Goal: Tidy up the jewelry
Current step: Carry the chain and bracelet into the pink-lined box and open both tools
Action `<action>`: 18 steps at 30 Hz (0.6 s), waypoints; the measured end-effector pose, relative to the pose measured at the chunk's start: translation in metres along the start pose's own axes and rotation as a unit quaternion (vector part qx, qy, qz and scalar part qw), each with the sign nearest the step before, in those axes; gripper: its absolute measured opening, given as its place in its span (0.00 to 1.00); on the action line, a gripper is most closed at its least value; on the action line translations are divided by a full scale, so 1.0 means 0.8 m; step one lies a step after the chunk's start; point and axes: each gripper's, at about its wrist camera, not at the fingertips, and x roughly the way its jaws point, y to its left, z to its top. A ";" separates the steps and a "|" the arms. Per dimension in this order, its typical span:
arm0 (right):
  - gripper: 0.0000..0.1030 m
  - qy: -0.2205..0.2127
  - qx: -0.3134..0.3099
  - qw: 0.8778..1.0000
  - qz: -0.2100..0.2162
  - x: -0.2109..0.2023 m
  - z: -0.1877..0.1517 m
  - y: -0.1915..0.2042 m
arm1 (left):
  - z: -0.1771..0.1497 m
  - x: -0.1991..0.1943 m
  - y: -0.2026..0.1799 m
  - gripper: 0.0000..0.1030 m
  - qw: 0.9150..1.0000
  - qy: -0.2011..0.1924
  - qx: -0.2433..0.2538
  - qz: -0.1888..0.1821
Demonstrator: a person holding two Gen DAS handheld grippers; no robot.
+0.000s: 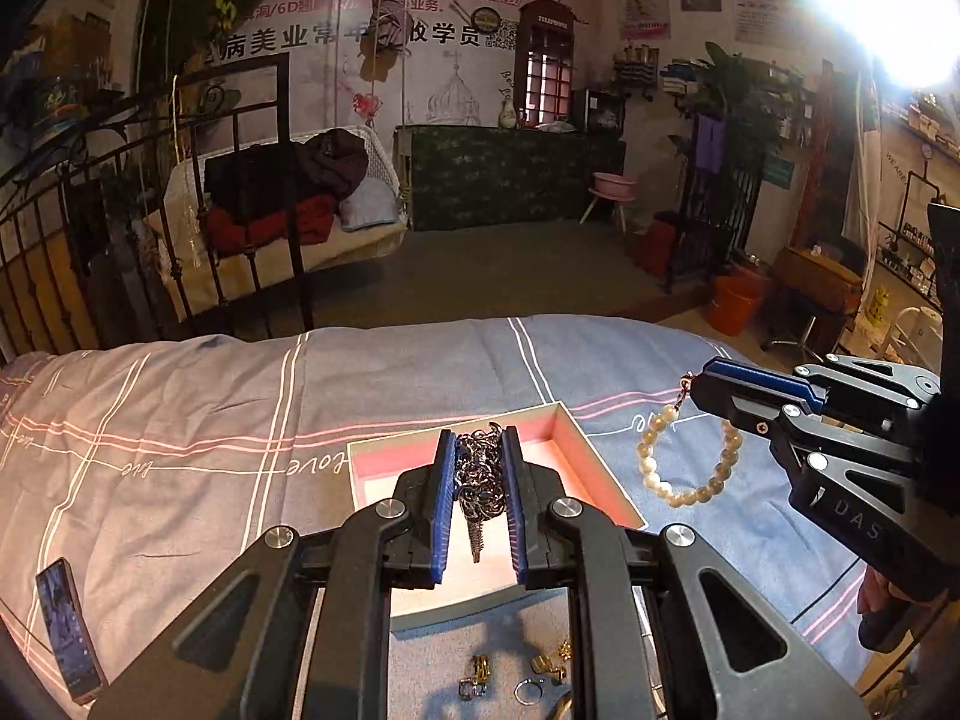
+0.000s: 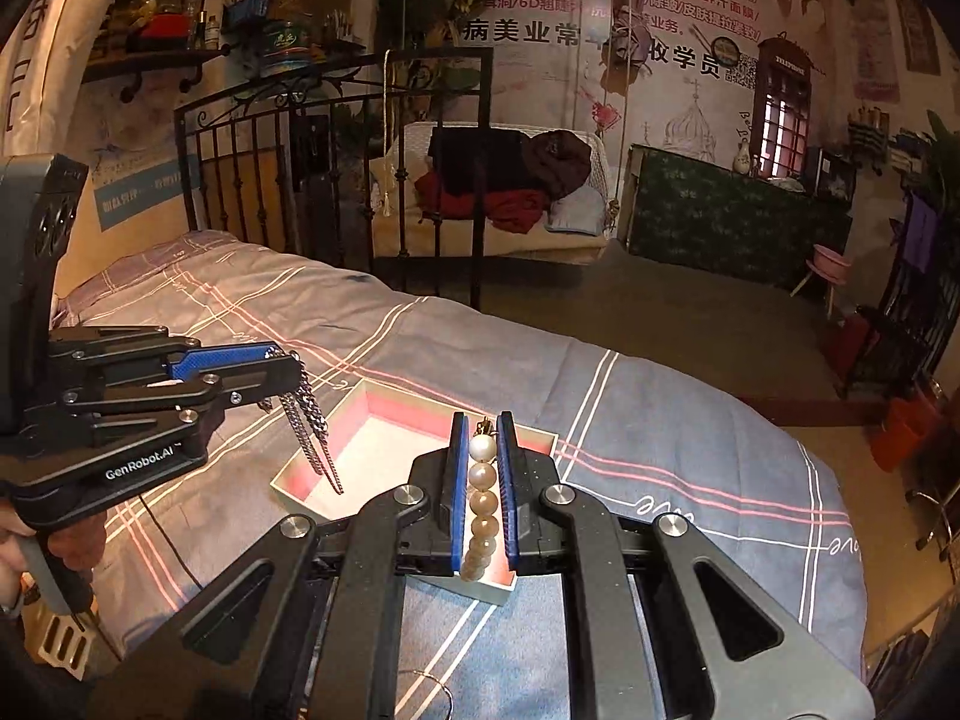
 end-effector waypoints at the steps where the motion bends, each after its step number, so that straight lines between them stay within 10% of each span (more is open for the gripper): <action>1: 0.10 0.002 0.001 1.000 0.000 0.007 0.004 0.000 | 0.003 0.007 0.002 0.14 1.000 0.003 -0.003 0.002; 18: 0.10 0.114 0.017 0.993 0.028 0.180 -0.015 0.008 | -0.006 0.139 0.039 0.14 0.991 0.113 -0.058 0.042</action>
